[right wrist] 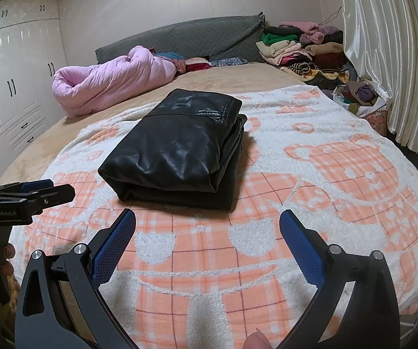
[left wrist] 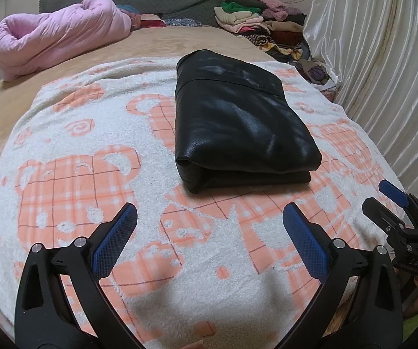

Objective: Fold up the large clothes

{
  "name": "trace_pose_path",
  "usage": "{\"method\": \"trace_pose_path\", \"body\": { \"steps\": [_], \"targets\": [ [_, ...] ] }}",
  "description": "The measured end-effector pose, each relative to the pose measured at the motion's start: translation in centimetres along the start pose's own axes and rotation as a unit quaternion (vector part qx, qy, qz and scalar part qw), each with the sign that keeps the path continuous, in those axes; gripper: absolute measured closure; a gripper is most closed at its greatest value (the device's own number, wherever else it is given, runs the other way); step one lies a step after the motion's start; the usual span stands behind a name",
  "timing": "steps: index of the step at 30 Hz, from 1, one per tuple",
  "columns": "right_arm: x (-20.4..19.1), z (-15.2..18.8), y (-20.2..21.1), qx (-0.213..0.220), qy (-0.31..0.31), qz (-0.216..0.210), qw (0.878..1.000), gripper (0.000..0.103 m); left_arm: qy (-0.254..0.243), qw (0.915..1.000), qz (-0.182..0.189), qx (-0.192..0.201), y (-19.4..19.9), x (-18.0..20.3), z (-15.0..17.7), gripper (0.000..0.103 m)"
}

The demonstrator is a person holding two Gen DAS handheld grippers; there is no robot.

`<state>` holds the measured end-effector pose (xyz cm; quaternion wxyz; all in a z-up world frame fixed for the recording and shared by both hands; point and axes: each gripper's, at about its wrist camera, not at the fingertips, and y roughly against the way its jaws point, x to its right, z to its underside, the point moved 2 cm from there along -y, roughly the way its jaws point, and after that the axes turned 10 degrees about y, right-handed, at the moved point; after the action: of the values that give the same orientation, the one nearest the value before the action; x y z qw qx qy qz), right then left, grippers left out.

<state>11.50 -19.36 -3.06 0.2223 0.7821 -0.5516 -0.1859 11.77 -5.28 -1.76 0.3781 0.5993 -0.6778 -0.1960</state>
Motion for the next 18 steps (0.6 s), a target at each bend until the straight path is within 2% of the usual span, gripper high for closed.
{"method": "trace_pose_path", "body": {
  "steps": [12, 18],
  "targets": [
    [0.4, 0.1, 0.4, -0.002, 0.003, 0.014, 1.000, 0.004, 0.005, 0.9999, 0.011, -0.004, -0.1, -0.1, 0.3, 0.009],
    [3.6, 0.5, 1.7, 0.004, -0.033, 0.039, 0.999, 0.004, 0.016, 0.9997, -0.014, -0.011, -0.9, -1.1, 0.0, 0.009]
  ]
}}
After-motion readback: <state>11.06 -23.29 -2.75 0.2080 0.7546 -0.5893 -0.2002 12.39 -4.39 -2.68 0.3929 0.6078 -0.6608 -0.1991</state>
